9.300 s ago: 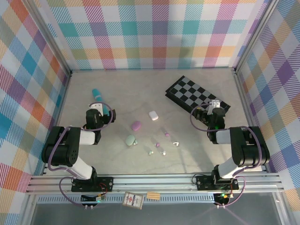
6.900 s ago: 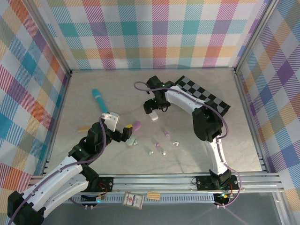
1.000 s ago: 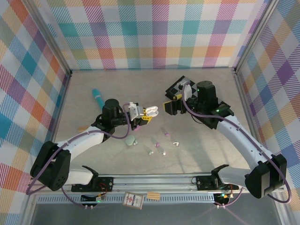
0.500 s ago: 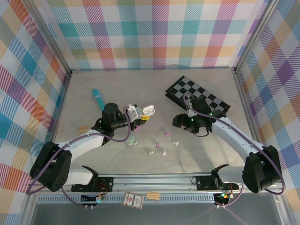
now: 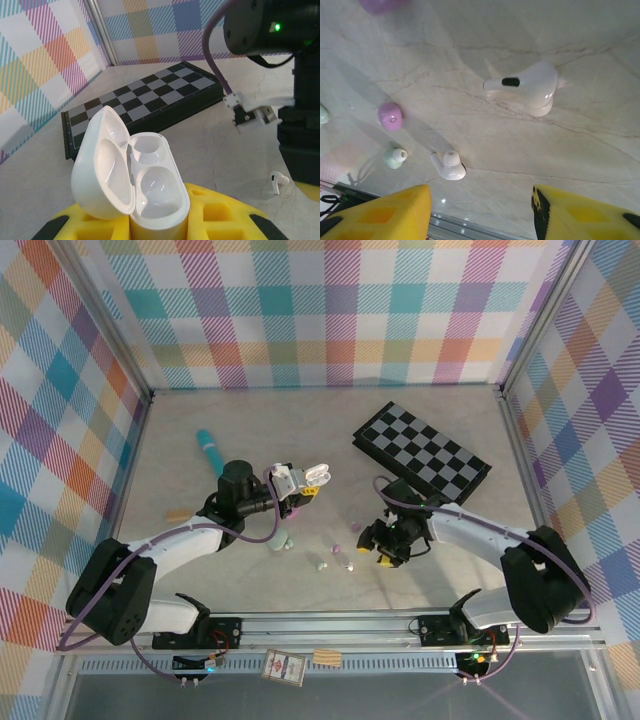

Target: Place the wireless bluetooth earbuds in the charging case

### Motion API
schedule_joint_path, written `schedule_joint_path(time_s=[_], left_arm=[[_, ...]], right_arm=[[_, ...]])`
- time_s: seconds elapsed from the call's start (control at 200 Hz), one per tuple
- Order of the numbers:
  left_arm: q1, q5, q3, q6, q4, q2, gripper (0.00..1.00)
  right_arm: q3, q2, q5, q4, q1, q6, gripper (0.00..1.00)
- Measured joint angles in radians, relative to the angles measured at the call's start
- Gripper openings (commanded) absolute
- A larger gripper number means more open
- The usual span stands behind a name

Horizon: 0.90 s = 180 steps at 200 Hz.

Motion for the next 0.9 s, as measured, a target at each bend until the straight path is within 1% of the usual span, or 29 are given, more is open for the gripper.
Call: schedule_joint_path(time_s=[0.04, 0.2, 0.435, 0.66, 0.9], left_arm=[[0.003, 0.0, -0.004, 0.0, 0.003, 0.001, 0.11], [0.01, -0.001, -0.009, -0.001, 0.019, 0.001, 0.11], [0.011, 0.0, -0.016, -0.001, 0.019, 0.0, 0.1], [0.011, 0.0, -0.027, -0.001, 0.016, -0.013, 0.1], [0.011, 0.0, -0.027, -0.001, 0.015, -0.022, 0.1]], right_arm=[[0.001, 0.003, 0.006, -0.003, 0.004, 0.007, 0.48], [0.001, 0.009, 0.035, 0.002, -0.011, 0.021, 0.46], [0.011, 0.071, 0.076, 0.032, -0.031, 0.021, 0.43], [0.034, 0.122, 0.089, 0.053, -0.057, 0.016, 0.42], [0.079, 0.156, 0.099, 0.06, -0.084, -0.016, 0.38]])
